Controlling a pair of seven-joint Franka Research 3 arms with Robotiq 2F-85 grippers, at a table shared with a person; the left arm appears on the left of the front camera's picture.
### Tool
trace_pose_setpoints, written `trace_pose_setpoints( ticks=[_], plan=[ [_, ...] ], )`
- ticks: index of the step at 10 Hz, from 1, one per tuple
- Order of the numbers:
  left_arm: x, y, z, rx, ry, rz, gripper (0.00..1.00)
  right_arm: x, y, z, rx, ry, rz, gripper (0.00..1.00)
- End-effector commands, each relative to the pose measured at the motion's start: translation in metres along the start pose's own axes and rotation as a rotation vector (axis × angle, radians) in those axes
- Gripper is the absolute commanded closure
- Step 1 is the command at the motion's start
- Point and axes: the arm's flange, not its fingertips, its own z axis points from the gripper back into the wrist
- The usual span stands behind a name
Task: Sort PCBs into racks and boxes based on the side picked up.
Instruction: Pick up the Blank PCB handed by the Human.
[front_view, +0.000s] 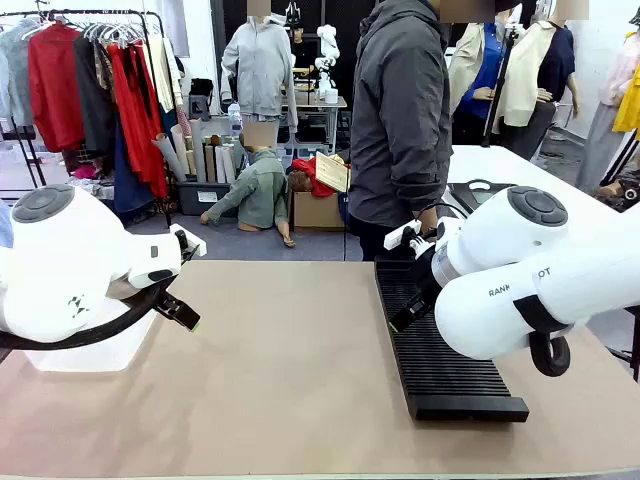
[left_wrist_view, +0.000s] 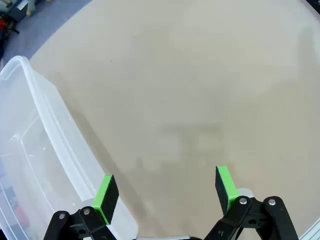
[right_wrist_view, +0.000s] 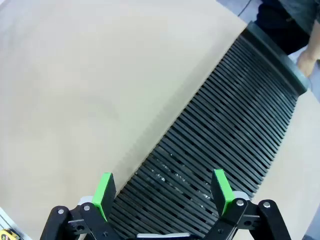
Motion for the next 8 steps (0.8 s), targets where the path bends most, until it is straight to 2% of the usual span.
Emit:
trace_pose_setpoints(
  ticks=[1, 8],
  plan=[
    [0.0001, 0.0, 0.0002, 0.0, 0.0, 0.0, 0.0, 0.0, 0.0, 0.0, 0.0, 0.0, 0.0, 0.0],
    [0.0001, 0.0, 0.0002, 0.0, 0.0, 0.0, 0.0, 0.0, 0.0, 0.0, 0.0, 0.0, 0.0, 0.0]
  ],
)
